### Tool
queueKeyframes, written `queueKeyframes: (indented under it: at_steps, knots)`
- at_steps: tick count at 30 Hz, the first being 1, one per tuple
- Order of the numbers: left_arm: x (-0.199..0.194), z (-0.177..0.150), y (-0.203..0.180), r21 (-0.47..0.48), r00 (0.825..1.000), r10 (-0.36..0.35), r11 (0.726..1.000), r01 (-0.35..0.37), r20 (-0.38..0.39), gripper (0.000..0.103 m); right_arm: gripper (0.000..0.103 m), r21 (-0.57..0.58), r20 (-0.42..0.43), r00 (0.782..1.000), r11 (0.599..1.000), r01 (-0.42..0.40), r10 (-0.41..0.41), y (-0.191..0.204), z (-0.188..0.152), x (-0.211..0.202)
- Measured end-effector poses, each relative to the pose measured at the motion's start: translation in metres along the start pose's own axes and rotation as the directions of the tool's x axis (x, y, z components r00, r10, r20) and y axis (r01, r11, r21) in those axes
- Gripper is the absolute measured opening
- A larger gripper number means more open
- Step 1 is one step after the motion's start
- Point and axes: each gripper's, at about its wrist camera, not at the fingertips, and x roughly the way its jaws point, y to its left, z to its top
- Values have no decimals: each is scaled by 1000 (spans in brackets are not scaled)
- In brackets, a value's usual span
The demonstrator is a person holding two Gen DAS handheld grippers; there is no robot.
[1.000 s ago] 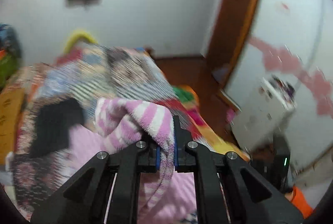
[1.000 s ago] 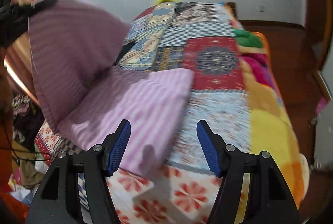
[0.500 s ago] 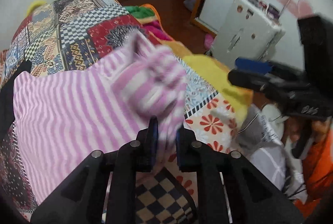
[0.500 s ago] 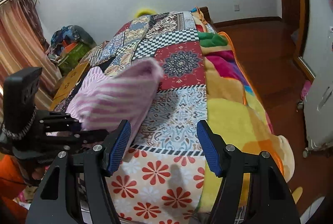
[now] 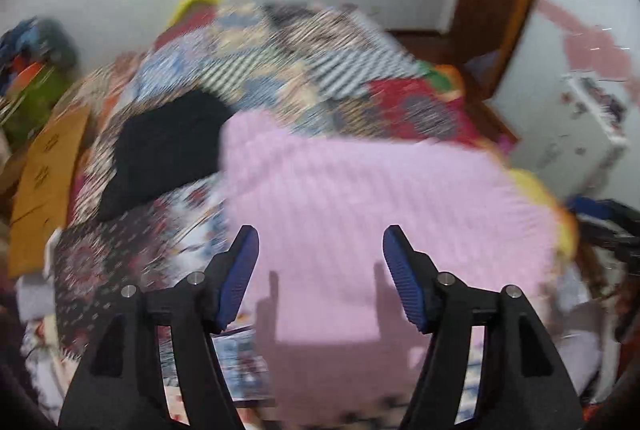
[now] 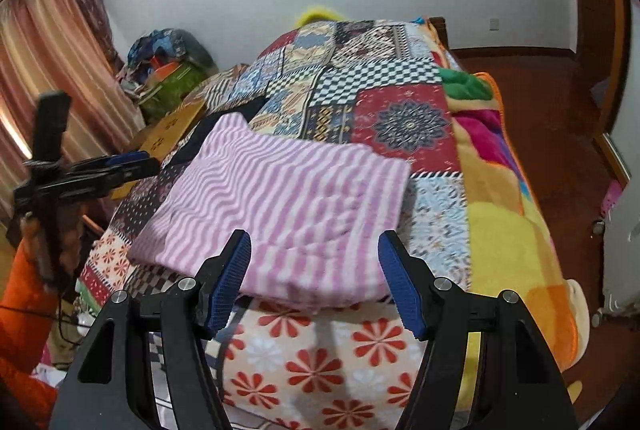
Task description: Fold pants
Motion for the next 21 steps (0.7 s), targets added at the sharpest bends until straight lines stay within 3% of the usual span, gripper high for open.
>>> queueKeyframes:
  at_steps: [5, 9, 15, 21]
  knots:
    - [54, -29, 40, -107, 987, -67, 993, 52, -144, 66, 63, -3, -80, 996, 1000, -29, 28, 16, -9, 23]
    - [66, -39, 50, -163, 980, -158, 977, 137, -125, 66, 63, -12, -151, 988, 1000, -9, 7, 18, -16, 53]
    - [58, -42, 42, -133, 975, -188, 976, 172, -119, 55, 62, -115, -184, 981, 993, 35, -56, 12, -11, 72]
    - [44, -45, 18, -130, 972, -203, 974, 187, -120, 54, 62, -155, -201, 973, 984, 84, -114, -14, 7, 94]
